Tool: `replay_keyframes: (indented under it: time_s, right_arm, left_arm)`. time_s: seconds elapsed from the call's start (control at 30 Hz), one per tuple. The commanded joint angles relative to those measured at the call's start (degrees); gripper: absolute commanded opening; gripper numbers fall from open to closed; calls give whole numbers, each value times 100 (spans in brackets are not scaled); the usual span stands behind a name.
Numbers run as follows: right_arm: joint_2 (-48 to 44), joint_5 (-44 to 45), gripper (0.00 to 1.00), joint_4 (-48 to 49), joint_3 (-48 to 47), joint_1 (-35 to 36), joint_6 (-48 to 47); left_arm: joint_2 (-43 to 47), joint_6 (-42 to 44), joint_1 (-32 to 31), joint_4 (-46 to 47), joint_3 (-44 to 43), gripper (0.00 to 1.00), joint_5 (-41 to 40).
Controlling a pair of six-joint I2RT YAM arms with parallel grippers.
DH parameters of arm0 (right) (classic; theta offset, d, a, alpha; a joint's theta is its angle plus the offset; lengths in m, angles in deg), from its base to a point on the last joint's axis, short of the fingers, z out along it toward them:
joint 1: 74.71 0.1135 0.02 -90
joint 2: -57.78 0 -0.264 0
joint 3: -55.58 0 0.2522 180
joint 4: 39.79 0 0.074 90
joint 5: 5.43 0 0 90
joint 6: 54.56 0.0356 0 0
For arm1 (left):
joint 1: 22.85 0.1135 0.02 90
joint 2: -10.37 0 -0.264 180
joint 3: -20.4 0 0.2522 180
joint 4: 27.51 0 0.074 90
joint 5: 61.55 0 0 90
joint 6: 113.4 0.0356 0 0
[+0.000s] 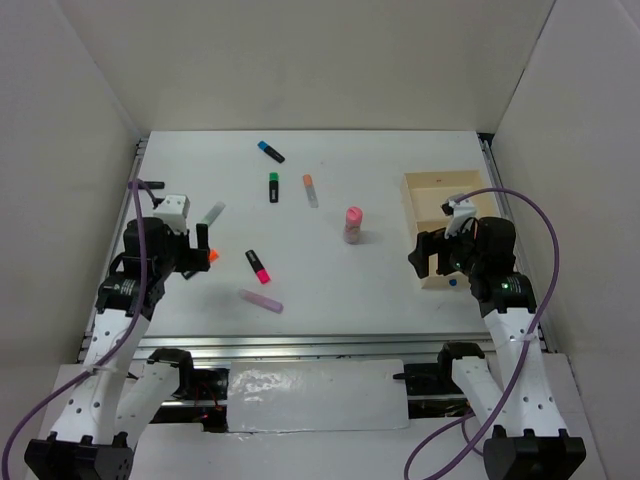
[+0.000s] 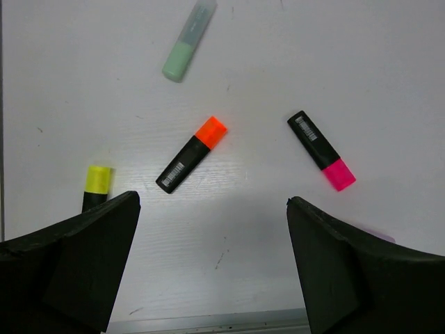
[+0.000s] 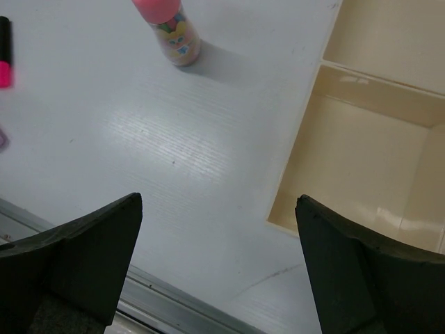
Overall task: Sort the stationery into containers
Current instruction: Grab a piece of stationery with the left arm
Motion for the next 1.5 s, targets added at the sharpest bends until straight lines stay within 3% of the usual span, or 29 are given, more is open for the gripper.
replay_keyframes:
  time_s: [0.0, 0.23, 0.57, 0.7, 0.9, 1.1, 1.47]
  right_arm:
    - [-34, 193, 97, -99, -55, 24, -17]
    - [63, 237, 97, -82, -161, -37, 44]
    - [300, 167, 97, -73, -302, -187, 150]
    - [414, 131, 98, -29, -319, -230, 202]
    - [563, 70, 98, 68, -380, -274, 290]
    - [678, 26, 98, 85, -495, -310, 325]
    - [889, -62, 98, 6, -732, -327, 360]
  left_arm:
    - [-8, 408, -43, 458, -193, 99, 698]
    - [-737, 1235, -411, 1064, -430, 99, 2661]
    - [-2784, 980, -1975, 2417, -861, 99, 2232]
    - [-3242, 761, -2450, 3609, -694, 99, 2275]
    - [-4190, -74, -2600, 5149, -719, 99, 3109]
    - [-5464, -153, -2803, 5310, -1484, 95, 3075]
    - [-6547, -364, -3040, 6013, -2064, 95, 3101]
